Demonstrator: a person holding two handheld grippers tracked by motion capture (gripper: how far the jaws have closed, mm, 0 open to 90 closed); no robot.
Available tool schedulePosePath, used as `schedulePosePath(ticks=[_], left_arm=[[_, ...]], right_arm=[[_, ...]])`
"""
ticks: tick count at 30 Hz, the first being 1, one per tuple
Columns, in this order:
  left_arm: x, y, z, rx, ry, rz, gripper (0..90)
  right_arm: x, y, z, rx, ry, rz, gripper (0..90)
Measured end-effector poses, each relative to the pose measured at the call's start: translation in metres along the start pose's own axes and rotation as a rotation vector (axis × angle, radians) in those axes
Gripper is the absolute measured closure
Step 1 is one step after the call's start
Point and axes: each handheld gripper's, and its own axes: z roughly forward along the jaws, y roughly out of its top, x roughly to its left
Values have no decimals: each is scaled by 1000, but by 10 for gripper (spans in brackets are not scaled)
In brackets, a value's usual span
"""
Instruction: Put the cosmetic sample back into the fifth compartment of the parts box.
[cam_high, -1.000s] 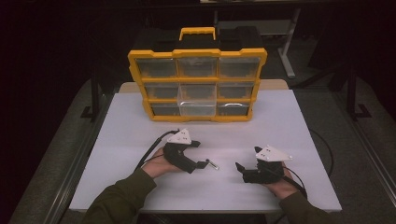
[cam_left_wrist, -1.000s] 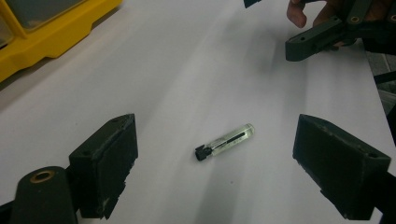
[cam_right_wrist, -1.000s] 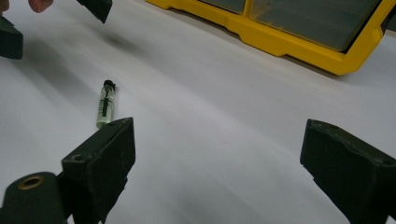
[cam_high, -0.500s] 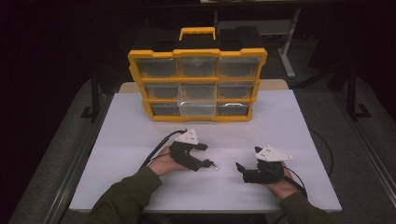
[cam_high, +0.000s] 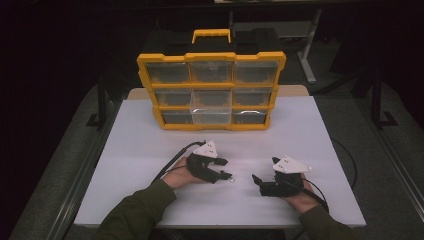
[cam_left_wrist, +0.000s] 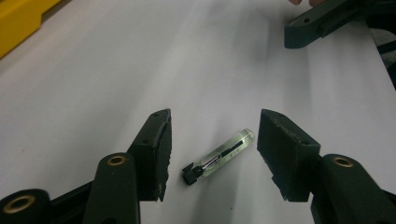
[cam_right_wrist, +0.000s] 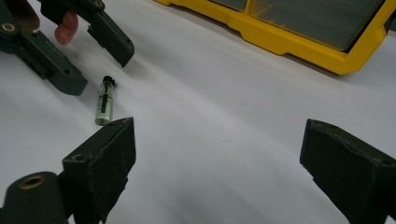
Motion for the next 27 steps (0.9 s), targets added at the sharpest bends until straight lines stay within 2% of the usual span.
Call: schedulePosePath(ticks=[5,16,18,20,27], left_arm=[[1,-2,4,14,-14,10,506],[-2,-3,8,11,-31,27,610],[-2,-3,10,24,-36,35,633],[-4,-5,12,25,-40,22,645],[-6,-6,14,33,-39,31,681]], right_arm=[[0,0,0,-2,-1,-1,98],[0,0,0,0,0,-1,100],[0,0,0,0,0,-1,100],[0,0,0,0,0,-1,100],[0,0,0,1,-1,-4,100]])
